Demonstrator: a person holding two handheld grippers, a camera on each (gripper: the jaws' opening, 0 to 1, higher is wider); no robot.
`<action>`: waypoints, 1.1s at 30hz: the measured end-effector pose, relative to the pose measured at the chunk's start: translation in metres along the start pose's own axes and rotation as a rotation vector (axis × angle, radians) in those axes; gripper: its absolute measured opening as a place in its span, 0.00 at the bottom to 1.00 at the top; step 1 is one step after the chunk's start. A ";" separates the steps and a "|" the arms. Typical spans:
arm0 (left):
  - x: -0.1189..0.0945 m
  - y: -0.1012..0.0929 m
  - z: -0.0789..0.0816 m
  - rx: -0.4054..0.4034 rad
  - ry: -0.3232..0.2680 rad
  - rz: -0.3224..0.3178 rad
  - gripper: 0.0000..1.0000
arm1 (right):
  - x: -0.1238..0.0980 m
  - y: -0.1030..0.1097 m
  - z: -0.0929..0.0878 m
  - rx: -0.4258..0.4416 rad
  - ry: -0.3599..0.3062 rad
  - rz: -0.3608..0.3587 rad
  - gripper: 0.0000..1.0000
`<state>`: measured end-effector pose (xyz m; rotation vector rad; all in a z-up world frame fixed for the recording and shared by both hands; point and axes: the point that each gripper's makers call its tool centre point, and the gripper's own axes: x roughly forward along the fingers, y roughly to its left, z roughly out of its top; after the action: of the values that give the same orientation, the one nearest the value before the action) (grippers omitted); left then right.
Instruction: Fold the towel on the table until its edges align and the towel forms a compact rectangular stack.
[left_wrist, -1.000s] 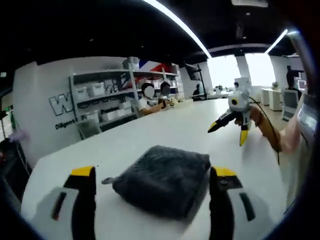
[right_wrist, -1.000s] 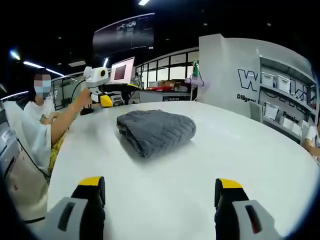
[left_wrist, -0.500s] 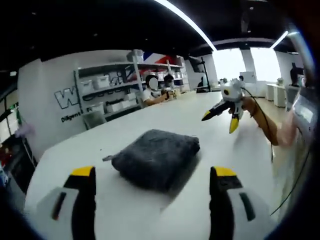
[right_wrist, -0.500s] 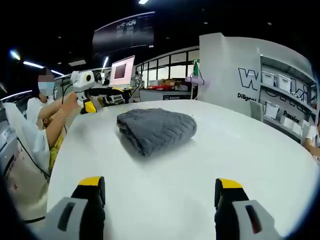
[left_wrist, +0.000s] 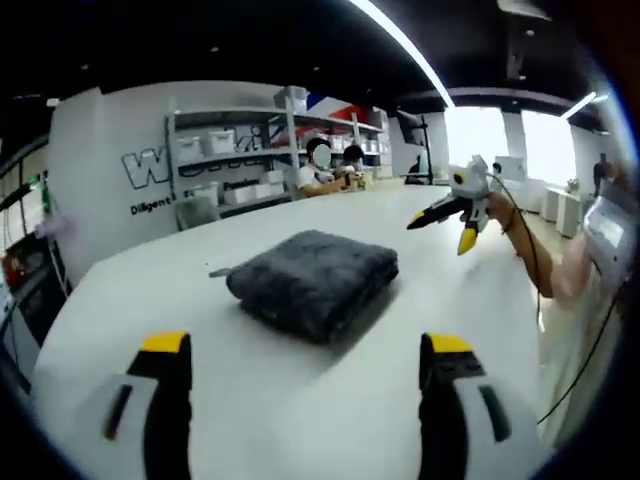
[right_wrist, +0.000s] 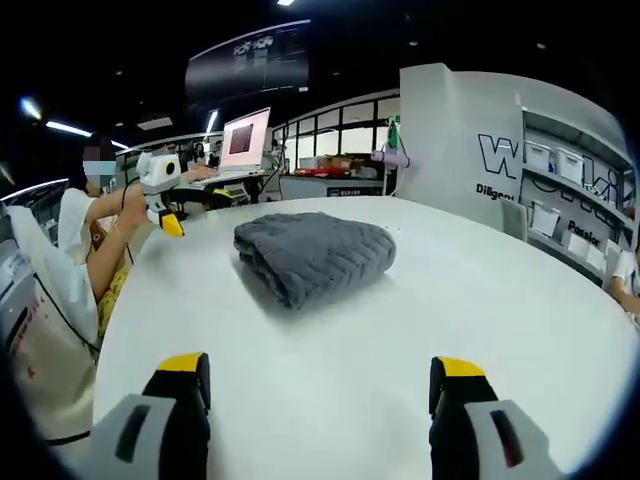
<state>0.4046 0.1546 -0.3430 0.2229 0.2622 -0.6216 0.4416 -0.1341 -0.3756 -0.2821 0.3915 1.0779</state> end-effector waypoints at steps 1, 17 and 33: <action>0.000 -0.001 -0.002 -0.001 0.005 -0.003 0.99 | 0.000 0.000 0.000 0.000 -0.001 -0.001 0.95; -0.009 -0.005 -0.020 0.005 0.069 -0.007 0.99 | -0.001 -0.002 0.000 -0.005 0.000 -0.009 0.95; -0.014 -0.009 -0.023 0.014 0.084 -0.017 0.99 | -0.001 -0.002 0.000 -0.002 0.001 -0.010 0.95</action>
<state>0.3846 0.1620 -0.3618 0.2609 0.3413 -0.6316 0.4432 -0.1358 -0.3755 -0.2863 0.3894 1.0685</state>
